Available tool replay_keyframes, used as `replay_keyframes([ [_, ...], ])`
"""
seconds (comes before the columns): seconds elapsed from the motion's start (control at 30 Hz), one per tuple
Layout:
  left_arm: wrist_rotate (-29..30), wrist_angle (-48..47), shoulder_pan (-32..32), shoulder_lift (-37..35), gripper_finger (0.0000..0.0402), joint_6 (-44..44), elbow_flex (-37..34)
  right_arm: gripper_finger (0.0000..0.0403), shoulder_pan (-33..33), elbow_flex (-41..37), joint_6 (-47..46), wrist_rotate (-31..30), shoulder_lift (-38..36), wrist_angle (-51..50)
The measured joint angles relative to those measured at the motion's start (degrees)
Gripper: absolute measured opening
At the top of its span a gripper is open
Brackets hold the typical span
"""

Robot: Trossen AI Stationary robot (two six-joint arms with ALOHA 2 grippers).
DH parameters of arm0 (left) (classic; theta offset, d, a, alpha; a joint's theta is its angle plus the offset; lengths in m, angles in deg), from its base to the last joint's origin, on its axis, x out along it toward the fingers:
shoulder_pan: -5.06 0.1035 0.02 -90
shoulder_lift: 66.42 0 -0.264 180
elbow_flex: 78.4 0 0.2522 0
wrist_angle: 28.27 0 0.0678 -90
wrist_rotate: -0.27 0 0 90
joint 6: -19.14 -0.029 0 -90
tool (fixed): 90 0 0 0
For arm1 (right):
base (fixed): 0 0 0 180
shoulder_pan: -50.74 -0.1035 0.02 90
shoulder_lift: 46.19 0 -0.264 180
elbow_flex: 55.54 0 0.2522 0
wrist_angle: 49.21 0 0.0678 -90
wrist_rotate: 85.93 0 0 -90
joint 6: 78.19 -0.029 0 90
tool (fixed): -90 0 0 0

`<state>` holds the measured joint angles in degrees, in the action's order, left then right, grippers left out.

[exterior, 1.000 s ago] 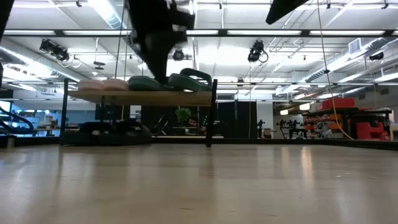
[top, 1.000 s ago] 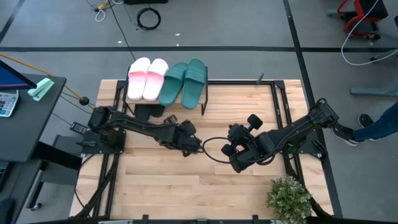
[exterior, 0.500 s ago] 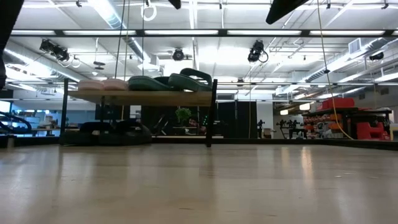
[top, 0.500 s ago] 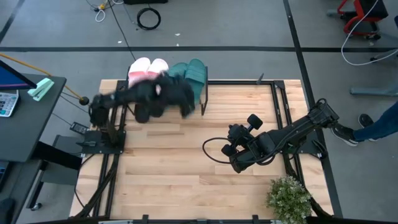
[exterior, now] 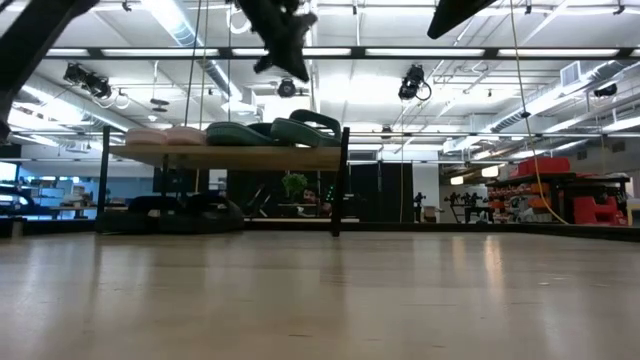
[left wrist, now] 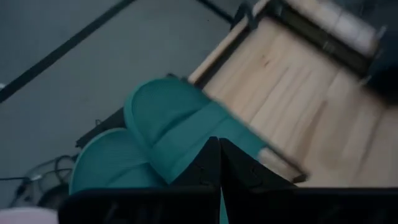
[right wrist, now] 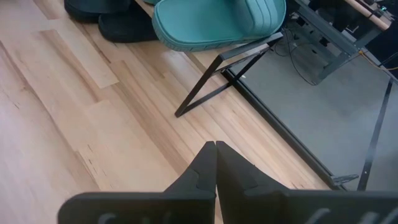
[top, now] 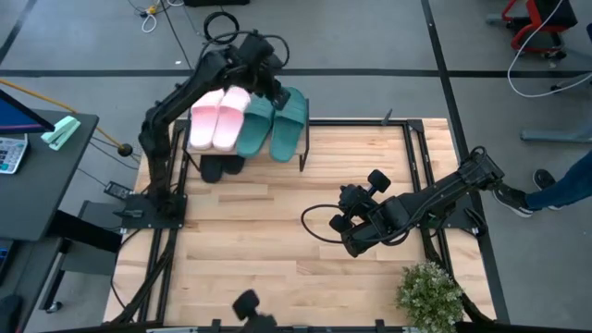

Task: Pick and place slides into the shelf
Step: Adjust the green slides on the shelf

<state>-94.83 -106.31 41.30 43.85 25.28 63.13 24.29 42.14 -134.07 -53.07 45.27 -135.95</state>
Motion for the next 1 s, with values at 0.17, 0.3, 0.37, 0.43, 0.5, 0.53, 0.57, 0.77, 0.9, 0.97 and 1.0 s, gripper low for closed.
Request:
replay_keyframes([
  [0.17,-0.8,2.9,1.0,4.5,0.0003,-7.3,-1.8,0.0005,0.1,0.0,0.0,0.0,0.0,0.0],
  [0.3,-0.9,6.4,1.1,8.1,0.0002,-9.3,-1.8,0.0005,0.1,0.0,0.0,0.0,0.0,0.0],
  [0.37,-0.8,7.5,1.2,10.0,0.0002,-9.6,-1.8,0.0005,0.1,0.0,0.0,0.0,0.0,0.0],
  [0.43,-0.8,8.3,1.6,11.1,0.0003,-9.6,-1.8,0.0005,0.1,0.0,0.0,0.0,0.0,0.0],
  [0.5,-0.5,8.9,2.1,11.6,0.0002,-9.6,-1.7,0.0005,0.1,0.0,0.0,0.0,0.0,0.0],
  [0.53,-0.3,8.6,2.4,11.7,0.0002,-9.4,-1.7,0.0005,0.1,0.0,0.0,0.0,0.0,0.0],
  [0.57,0.1,8.4,2.7,11.9,0.0002,-9.1,-1.7,0.0005,0.1,0.0,0.0,0.0,0.0,0.0],
  [0.77,2.2,7.7,4.4,12.4,0.0002,-5.5,-1.7,0.0005,0.1,0.0,0.3,-0.1,0.0,0.0],
  [0.9,2.6,7.2,4.9,13.1,0.0003,-4.0,-1.7,0.0005,0.1,0.0,0.4,0.0,0.0,0.0],
  [0.97,2.7,6.6,4.9,13.4,0.0002,-3.4,-1.6,0.0005,0.1,0.0,0.4,-0.1,0.0,0.0],
  [1.0,2.7,6.4,5.0,13.7,0.0002,-2.9,-1.6,0.0005,0.1,0.0,0.4,-0.1,0.0,0.0],
])
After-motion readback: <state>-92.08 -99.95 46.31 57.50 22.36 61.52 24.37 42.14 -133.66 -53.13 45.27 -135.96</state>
